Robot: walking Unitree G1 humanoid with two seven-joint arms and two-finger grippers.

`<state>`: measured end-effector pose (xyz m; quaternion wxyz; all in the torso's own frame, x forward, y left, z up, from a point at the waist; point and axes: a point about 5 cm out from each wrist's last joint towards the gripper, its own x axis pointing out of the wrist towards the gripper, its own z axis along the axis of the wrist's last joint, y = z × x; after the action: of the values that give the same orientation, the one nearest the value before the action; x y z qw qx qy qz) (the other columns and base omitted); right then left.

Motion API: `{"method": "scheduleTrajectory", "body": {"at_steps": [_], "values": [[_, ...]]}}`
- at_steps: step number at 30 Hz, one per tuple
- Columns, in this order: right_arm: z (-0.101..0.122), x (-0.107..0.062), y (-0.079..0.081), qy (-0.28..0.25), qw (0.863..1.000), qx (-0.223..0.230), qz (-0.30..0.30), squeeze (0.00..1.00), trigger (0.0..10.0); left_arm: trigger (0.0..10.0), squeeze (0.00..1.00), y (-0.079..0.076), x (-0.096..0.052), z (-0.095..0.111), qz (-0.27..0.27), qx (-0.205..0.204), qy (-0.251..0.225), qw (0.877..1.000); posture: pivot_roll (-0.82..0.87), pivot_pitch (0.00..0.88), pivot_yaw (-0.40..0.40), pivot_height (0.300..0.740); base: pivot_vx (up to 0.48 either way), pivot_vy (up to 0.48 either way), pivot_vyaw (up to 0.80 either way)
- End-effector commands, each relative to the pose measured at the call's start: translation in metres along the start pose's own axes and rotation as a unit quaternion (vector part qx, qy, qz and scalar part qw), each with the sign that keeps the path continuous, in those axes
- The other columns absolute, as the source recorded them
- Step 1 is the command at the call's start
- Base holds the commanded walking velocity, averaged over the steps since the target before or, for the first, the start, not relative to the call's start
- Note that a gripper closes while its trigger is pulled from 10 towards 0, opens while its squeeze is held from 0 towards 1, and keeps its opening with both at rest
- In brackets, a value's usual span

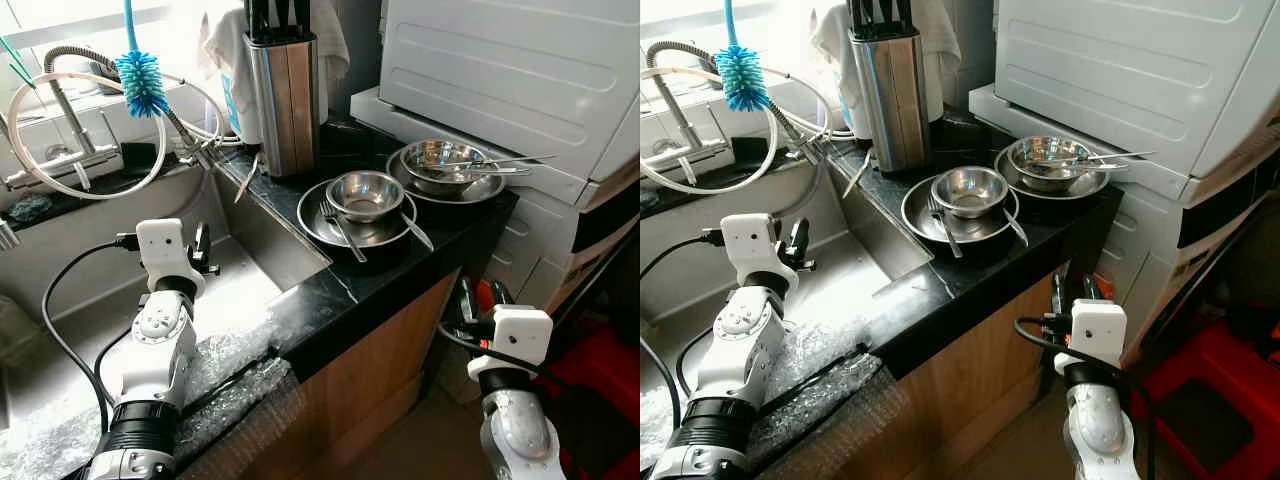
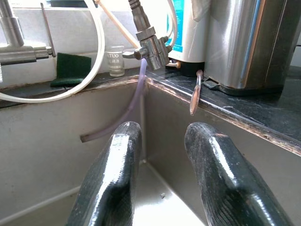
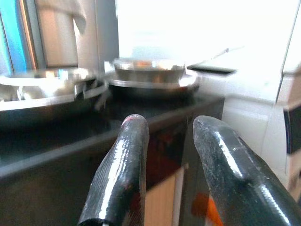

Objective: Kitchen organization

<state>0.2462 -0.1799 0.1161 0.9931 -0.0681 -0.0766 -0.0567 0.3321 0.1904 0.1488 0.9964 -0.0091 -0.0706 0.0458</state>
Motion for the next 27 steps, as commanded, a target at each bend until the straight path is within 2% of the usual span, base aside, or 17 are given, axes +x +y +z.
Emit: {"method": "scheduleTrajectory", "body": {"at_steps": [1, 12, 14, 20, 23, 27], "values": [[0.015, 0.006, 0.001, -0.023, 1.000, 0.010, 0.005, 0.00, 10.0, 10.0, 0.00, -0.002, -0.002, -0.009, -0.002, 0.012, 0.017, 1.000, -0.21, 0.009, 0.041, 0.740, 0.000, 0.000, 0.00], [0.038, 0.022, 0.000, -0.052, 0.998, 0.046, 0.014, 0.00, 10.0, 10.0, 0.00, -0.004, -0.002, -0.009, -0.006, 0.013, 0.015, 1.000, -0.21, 0.010, 0.039, 0.740, 0.000, 0.000, 0.00], [0.043, 0.029, -0.001, -0.050, 0.997, 0.063, 0.018, 0.00, 10.0, 10.0, 0.00, -0.004, -0.002, -0.008, -0.005, 0.014, 0.015, 1.000, -0.21, 0.014, 0.037, 0.740, 0.000, 0.000, 0.00], [0.044, 0.035, 0.009, -0.039, 0.994, 0.069, 0.075, 0.00, 10.0, 10.0, 0.00, -0.004, -0.003, -0.008, -0.002, 0.015, 0.014, 1.000, -0.21, 0.018, 0.038, 0.740, 0.000, 0.000, 0.00], [0.044, 0.036, 0.009, -0.039, 0.994, 0.072, 0.078, 0.00, 10.0, 10.0, 0.00, -0.004, -0.003, -0.008, -0.002, 0.015, 0.014, 1.000, -0.21, 0.017, 0.038, 0.740, 0.000, 0.000, 0.00], [0.041, 0.036, 0.010, -0.018, 0.992, 0.106, 0.072, 0.00, 10.0, 10.0, 0.00, -0.004, -0.003, -0.008, -0.004, 0.016, 0.013, 1.000, -0.21, 0.006, 0.039, 0.740, 0.000, 0.000, 0.00]]}}
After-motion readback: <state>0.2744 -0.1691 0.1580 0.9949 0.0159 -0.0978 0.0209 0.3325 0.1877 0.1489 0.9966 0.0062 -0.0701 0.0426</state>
